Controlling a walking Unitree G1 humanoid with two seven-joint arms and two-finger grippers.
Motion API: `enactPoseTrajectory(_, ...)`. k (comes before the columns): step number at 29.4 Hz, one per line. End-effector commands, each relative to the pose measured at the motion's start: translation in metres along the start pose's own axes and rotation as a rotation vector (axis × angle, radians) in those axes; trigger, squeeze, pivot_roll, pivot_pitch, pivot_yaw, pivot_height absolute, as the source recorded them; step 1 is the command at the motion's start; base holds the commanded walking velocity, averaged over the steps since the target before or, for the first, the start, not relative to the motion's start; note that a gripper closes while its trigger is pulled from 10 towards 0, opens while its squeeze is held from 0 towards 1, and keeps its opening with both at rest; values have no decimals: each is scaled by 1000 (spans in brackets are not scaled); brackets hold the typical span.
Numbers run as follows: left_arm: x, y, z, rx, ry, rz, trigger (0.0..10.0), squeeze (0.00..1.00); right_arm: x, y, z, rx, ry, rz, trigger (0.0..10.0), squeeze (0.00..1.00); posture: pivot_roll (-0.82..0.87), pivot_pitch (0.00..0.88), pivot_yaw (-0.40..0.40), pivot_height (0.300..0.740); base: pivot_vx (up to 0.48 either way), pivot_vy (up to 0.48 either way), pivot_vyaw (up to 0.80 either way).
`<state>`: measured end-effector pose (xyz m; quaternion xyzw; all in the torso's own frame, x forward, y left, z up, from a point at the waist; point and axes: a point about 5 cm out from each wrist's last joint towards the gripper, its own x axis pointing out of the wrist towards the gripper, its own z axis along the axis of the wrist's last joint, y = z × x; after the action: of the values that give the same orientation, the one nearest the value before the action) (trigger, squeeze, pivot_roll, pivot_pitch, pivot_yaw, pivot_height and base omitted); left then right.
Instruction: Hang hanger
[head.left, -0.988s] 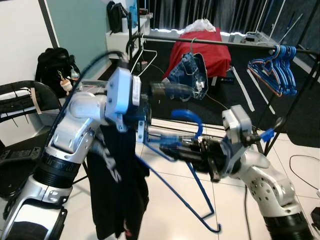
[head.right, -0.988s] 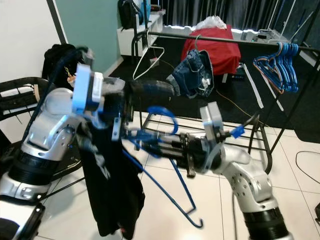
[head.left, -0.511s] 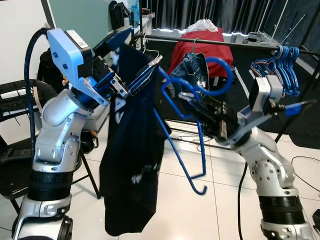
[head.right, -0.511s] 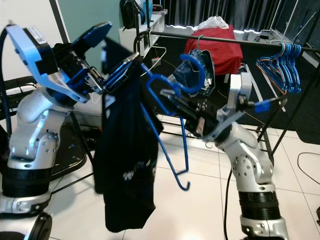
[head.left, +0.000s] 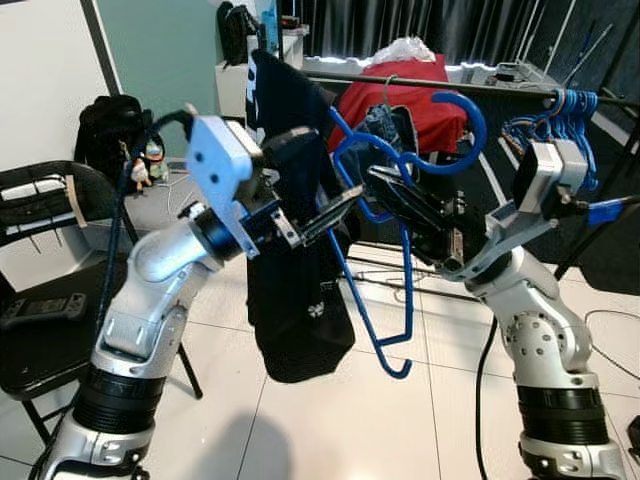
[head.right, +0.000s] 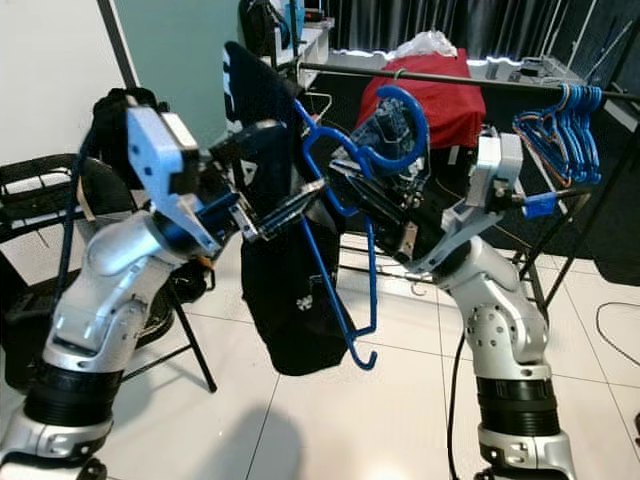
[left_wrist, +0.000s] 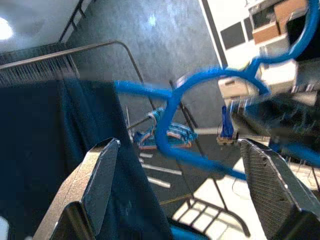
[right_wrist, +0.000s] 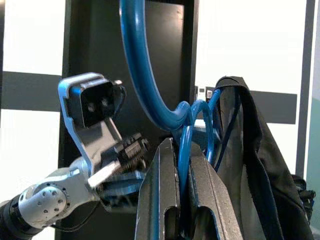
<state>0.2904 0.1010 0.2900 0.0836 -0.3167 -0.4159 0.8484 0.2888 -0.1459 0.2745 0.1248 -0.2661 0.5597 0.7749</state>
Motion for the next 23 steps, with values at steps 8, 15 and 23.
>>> enactPoseTrajectory(8,0,2,-9,2,52,78,10000,0,0,6,6,-14,-37,21,10000,0,-28,0,4,736,0,0,0)
enactPoseTrajectory(15,-5,29,2,89,66,287,10000,0,-4,6,7,-15,-41,10,10000,0,-27,0,4,736,0,0,0)
enactPoseTrajectory(23,-14,31,19,98,19,337,10000,0,-9,2,13,-36,-49,-23,10000,0,-18,0,-1,736,0,0,0)
